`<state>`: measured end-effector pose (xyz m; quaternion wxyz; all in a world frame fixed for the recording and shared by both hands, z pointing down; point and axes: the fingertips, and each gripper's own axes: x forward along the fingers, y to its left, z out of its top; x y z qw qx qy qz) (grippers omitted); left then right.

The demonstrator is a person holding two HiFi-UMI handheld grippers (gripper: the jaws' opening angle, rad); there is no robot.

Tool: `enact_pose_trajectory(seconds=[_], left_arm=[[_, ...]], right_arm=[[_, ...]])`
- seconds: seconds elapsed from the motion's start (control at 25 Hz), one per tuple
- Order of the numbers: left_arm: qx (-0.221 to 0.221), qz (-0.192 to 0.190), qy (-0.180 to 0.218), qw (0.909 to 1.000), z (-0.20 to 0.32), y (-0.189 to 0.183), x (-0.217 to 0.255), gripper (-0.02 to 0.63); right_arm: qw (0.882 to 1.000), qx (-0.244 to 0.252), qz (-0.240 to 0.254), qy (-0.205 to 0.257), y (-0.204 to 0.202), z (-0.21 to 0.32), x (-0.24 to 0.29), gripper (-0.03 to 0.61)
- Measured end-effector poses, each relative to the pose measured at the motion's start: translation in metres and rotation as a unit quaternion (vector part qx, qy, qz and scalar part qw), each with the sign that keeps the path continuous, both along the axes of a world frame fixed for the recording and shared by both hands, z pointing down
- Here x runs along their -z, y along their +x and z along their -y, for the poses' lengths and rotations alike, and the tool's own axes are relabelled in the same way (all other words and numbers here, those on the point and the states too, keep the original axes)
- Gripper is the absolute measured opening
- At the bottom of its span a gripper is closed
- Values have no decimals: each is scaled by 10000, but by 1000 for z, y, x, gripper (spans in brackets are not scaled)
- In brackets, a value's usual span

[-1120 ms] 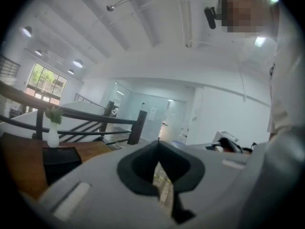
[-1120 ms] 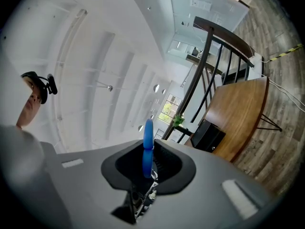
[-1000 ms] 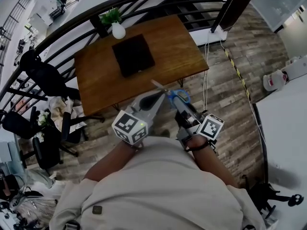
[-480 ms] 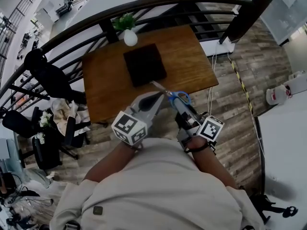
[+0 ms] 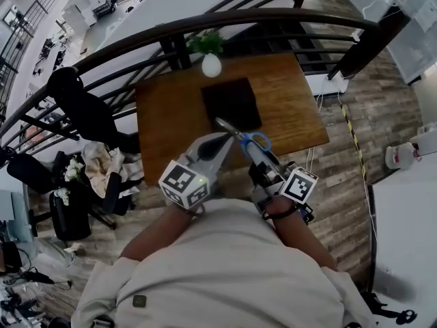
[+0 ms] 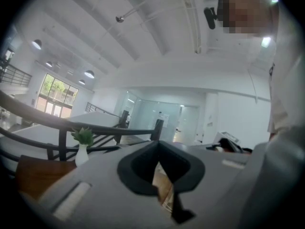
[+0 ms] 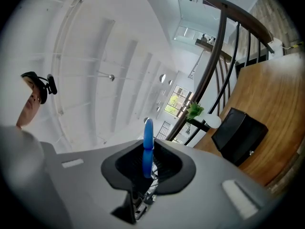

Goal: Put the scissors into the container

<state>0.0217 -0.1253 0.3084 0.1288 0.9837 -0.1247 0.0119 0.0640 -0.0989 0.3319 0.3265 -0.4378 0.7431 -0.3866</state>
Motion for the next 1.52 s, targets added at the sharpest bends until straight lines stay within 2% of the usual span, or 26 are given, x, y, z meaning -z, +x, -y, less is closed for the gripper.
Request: enact_pose_trajectory(seconds=[0.36,0.68,1.04,1.36,1.52], left_arm=[[496,1,-81,9987,51,-42,-7,3],[997,123,-198,9947,80,-35,-12,3],[1215,87,-119,9925,105,29,-12,3],[1690,-73,7,9856,125,91,-1,3],[1969,-119,29,9803,126,109,-2,3]], right_arm=[[9987,511,-2,-26,-40,56,-4,58],[9944,1042,103,-154,-30,90,-8,58],[9909,1336,93,-133,33,117,-9,58],[9860,1662,-127,35,106,138,4,58],[9814,1914,-155,46,127,143,1,58]])
